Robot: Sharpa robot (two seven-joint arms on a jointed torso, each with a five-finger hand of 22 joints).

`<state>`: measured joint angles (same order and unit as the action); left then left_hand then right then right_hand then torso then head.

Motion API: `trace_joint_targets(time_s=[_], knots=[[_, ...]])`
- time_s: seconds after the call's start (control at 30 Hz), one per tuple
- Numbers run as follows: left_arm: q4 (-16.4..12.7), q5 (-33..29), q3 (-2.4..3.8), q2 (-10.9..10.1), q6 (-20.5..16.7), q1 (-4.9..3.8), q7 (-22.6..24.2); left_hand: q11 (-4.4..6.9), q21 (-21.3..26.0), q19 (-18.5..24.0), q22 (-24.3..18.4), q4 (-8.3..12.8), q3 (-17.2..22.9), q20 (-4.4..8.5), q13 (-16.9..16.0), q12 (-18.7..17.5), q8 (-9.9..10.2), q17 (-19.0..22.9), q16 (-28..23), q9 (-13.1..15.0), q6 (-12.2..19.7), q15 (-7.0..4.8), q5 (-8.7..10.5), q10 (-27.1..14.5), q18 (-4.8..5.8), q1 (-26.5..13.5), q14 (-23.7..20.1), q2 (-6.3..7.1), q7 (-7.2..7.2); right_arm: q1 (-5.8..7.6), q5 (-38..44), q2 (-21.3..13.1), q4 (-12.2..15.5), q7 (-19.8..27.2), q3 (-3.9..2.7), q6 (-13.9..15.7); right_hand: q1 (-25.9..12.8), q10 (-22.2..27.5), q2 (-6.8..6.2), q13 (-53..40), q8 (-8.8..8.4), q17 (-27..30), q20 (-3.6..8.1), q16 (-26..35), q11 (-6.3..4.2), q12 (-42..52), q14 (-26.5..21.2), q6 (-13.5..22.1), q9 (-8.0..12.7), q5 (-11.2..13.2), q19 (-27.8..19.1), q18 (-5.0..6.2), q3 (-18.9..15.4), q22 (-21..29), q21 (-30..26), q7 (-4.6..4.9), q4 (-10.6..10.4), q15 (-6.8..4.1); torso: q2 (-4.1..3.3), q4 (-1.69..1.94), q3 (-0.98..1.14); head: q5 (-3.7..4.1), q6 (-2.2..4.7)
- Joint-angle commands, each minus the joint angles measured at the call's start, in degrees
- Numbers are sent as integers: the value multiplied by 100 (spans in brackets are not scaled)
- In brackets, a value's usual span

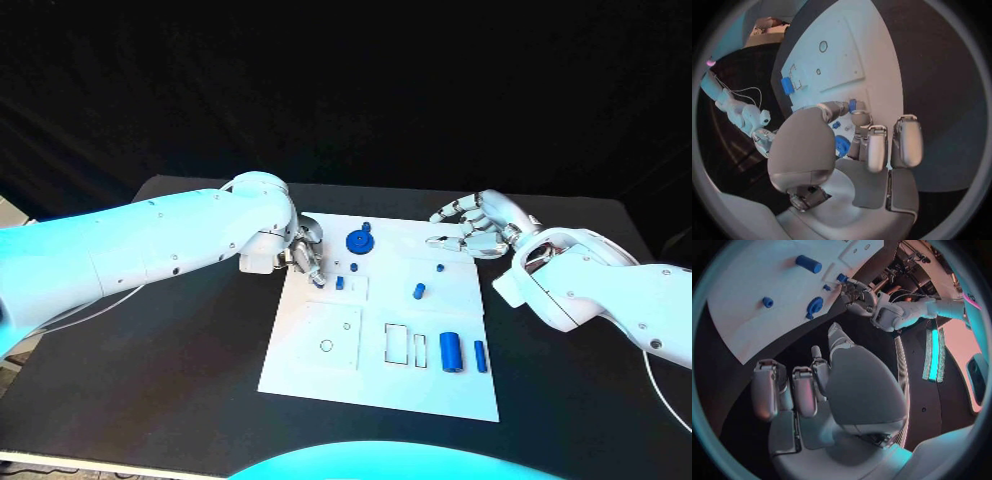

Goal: Assemble the parts on the task board

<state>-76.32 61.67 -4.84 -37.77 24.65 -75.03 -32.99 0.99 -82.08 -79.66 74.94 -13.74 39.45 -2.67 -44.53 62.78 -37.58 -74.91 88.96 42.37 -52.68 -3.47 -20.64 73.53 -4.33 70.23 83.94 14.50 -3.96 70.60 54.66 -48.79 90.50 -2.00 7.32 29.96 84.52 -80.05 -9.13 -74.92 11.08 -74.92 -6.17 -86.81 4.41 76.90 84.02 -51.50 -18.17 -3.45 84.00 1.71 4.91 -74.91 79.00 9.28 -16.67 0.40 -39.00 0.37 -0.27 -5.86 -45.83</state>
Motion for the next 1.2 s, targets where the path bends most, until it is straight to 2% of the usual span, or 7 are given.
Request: trace_joint_targets(time_s=[0.03,0.2,0.6,0.93,1.03,1.2], knots=[[-19,5,-4,-8,138,6,-28,-3,-13,-10,335,1121,1072,-1,-5,37,-14,-1365,35,9,-82,-43,-37,57,97,-5,564,-70,52,-5,57,8,1,61,0,-36,-30,38,11,-543,37,-816,18,36,-6,-22,404,36,4,-3,109,83,-19,-878,-14,-12,26,-36,1,-2,-1,1,4],[-37,-7,-6,-16,134,8,-30,-3,-13,-10,335,1121,1072,-1,-5,37,-14,-1365,35,9,-82,-43,-37,57,97,-5,564,-70,52,-6,58,11,0,61,0,-37,-30,38,11,-543,37,-816,18,36,-6,-22,404,36,4,-3,109,83,-19,-878,-14,-12,26,-36,-3,-1,2,-9,-21],[3,-30,-11,16,89,12,-30,-2,-15,-10,337,1127,1073,0,-9,38,-10,-1369,37,13,-87,-43,-47,60,97,-11,566,-68,53,-7,58,13,3,60,0,-41,-24,26,17,-544,48,-826,23,35,-9,-11,409,42,6,-3,118,81,-14,-879,-14,-14,27,-39,-3,-3,4,3,-19],[127,-113,-65,137,189,17,-57,-3,-3,5,320,1127,1075,1,-17,42,-7,-1372,38,16,-92,-43,-52,66,92,-20,566,-71,54,-7,105,11,8,64,0,-43,-18,25,22,-543,52,-826,23,36,-10,-10,410,38,5,-4,121,80,-10,-882,-9,-15,30,-40,-7,-8,1,7,-48],[170,-148,-90,181,269,20,-79,-3,-1,8,317,1127,1075,1,-24,46,-6,-1369,37,16,-93,-43,-54,69,91,-23,565,-72,54,-7,109,9,10,62,0,-41,-18,25,22,-543,52,-826,23,36,-10,-10,410,38,5,-4,121,80,-10,-882,-9,-15,30,-40,-5,-4,6,18,-57],[228,-193,-131,221,379,21,-102,-3,1,12,313,1127,1075,1,-24,46,-5,-1374,39,17,-93,-43,-55,69,90,-24,567,-72,54,-7,112,9,12,63,0,-39,-14,24,22,-542,55,-826,24,36,-11,-10,410,36,5,-3,119,82,-8,-878,-16,-16,32,-41,1,-8,5,0,-66]])
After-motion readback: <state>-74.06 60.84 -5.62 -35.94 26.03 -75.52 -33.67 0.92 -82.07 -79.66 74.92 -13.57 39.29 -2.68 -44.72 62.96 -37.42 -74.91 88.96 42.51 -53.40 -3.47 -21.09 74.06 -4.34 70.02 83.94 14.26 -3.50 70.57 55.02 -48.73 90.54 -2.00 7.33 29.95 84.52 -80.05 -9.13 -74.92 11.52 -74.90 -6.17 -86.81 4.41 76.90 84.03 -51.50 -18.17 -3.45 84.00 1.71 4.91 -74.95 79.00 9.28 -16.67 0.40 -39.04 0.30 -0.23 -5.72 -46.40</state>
